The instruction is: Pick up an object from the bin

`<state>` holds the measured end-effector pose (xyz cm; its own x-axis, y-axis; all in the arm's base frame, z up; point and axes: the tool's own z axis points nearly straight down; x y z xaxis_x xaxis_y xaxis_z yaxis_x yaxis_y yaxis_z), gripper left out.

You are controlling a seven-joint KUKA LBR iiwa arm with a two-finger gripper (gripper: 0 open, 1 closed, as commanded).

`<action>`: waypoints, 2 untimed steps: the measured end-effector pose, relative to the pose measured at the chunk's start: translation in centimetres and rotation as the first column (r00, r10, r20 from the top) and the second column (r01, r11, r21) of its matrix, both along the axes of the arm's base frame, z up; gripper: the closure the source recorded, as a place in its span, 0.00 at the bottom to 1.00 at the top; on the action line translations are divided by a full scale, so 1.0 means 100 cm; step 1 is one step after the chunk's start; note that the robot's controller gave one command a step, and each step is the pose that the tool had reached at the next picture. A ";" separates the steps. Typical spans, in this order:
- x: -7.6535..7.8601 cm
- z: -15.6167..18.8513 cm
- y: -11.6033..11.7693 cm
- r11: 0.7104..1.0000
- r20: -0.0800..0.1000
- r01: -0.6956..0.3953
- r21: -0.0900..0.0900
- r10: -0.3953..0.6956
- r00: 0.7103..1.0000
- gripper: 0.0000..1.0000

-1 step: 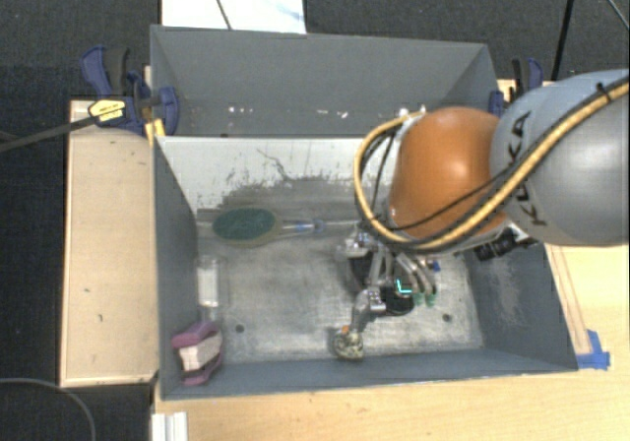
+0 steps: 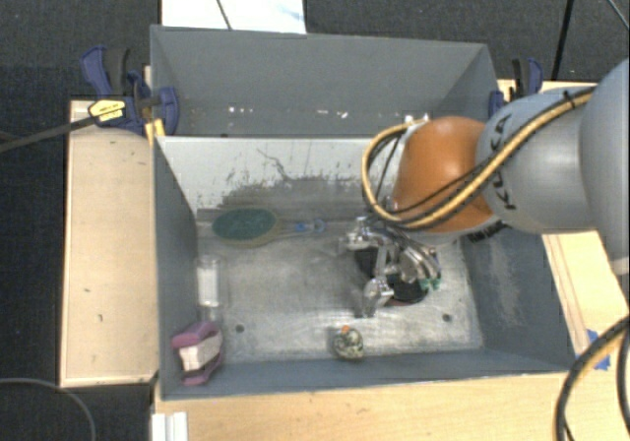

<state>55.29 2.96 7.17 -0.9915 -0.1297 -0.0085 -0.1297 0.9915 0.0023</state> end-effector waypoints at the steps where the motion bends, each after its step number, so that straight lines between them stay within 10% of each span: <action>1: -0.024 0.074 -0.003 0.992 0.000 -0.126 -0.004 0.126 0.992 0.00; 2: 0.025 0.006 -0.053 0.947 -0.006 -0.321 -0.005 0.321 0.947 0.00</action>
Offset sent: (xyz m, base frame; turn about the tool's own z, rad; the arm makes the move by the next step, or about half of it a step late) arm -0.0259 -0.0035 0.0704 -0.1272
